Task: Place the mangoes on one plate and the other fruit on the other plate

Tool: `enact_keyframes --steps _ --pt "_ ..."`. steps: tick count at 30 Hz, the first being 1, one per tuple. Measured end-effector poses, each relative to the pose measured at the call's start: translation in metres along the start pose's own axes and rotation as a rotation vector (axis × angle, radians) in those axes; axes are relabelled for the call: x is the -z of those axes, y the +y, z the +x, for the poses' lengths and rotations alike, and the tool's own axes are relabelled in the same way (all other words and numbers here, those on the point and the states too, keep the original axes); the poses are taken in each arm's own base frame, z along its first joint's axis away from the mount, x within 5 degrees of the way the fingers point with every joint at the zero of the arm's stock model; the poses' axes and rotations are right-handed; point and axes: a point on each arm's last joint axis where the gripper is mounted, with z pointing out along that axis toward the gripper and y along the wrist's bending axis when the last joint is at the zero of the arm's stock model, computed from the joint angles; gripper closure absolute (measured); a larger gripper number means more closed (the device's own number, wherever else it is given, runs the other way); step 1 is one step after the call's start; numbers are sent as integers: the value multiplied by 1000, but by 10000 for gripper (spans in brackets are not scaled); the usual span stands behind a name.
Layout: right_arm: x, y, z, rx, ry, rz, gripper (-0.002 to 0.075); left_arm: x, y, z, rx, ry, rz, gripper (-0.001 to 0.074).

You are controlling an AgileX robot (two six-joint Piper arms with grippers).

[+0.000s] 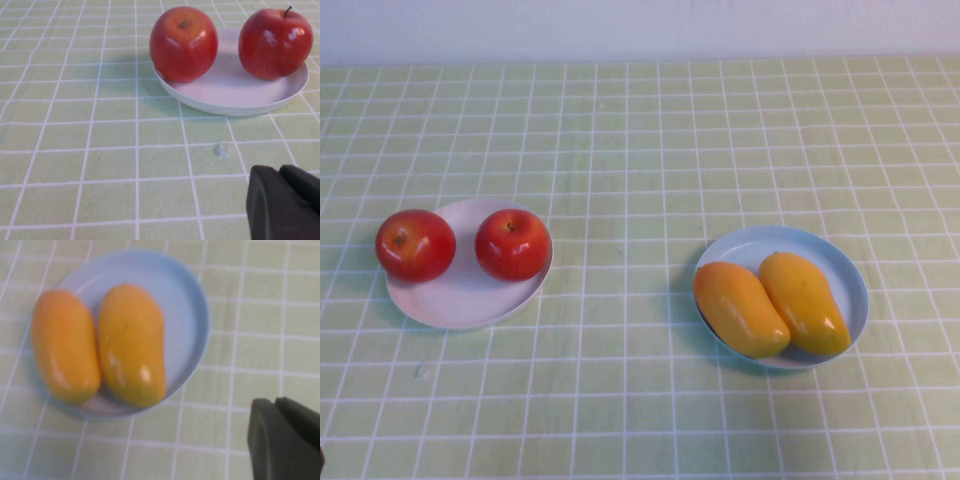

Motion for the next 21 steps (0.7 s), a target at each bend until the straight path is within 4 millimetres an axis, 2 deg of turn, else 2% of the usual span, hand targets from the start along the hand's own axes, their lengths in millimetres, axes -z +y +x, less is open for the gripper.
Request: enact_keyframes --steps 1,2,4,5,9,11,16,21 --pt "0 -7 5 -21 -71 10 741 0 0 0 0 0 0 733" --pt "0 -18 26 -48 -159 30 741 0 0 0 0 0 0 733" --pt "2 -31 48 -69 -290 65 741 0 0 0 0 0 0 733" --pt "3 -37 68 -74 -346 85 741 0 0 0 0 0 0 733" --pt "5 -47 120 -75 -496 146 741 0 0 0 0 0 0 733" --pt "7 -48 133 -74 -547 157 742 0 0 0 0 0 0 733" --pt "18 -47 143 -75 -610 174 742 0 0 0 0 0 0 733" --pt "16 -50 156 -84 -516 207 743 0 0 0 0 -1 0 733"
